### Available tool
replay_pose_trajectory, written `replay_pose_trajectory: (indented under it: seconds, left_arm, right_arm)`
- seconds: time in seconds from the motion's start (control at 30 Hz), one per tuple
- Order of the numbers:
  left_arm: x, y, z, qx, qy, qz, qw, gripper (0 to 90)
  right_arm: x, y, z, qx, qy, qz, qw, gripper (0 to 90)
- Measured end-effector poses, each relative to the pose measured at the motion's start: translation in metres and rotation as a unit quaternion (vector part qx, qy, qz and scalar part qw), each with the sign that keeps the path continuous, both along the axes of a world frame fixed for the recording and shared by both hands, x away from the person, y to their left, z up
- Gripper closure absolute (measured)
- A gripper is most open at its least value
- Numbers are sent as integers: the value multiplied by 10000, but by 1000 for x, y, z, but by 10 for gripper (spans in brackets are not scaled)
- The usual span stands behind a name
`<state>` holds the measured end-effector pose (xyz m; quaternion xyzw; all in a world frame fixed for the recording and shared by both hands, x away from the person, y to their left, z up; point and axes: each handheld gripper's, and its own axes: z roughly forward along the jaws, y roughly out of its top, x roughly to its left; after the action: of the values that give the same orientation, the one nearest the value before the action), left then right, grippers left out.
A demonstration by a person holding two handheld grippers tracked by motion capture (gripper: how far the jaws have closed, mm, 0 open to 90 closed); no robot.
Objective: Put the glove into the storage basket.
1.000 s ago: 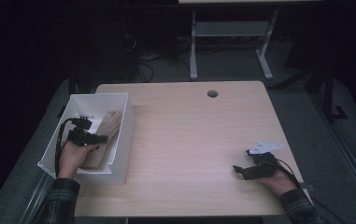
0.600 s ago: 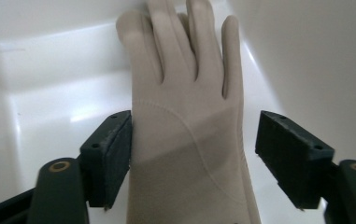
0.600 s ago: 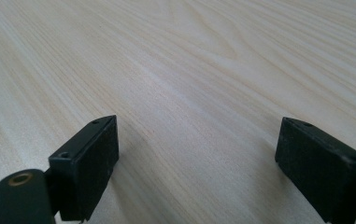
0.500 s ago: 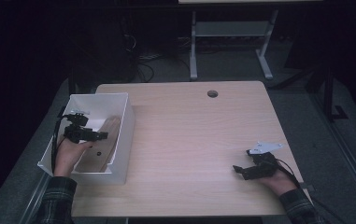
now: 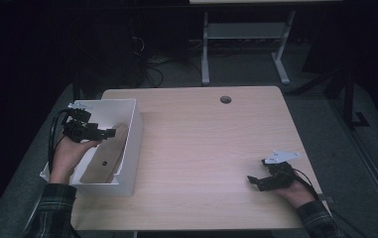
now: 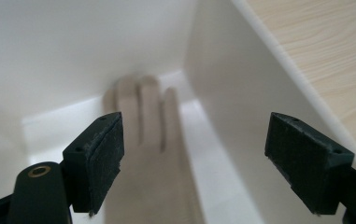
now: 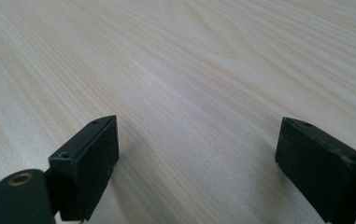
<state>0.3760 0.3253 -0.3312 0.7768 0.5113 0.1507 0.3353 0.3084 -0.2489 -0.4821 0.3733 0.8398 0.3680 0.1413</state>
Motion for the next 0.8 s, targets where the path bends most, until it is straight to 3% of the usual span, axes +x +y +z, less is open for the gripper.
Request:
replay_pose_trajectory:
  seconds: [0.23, 0.43, 0.8]
  left_arm:
    - [-5, -30, 20, -122, -225, -339, 9991, 194]
    - [-10, -63, 31, -242, -289, -737, 9966, 194]
    - [-19, -111, 33, -405, -364, -1158, 9918, 194]
  right_arm:
    - [0, 0, 0, 0, -2, 7, 10000, 128]
    - [0, 0, 0, -1, -5, 7, 10000, 128]
    - [0, 0, 0, 3, -7, 6, 10000, 128]
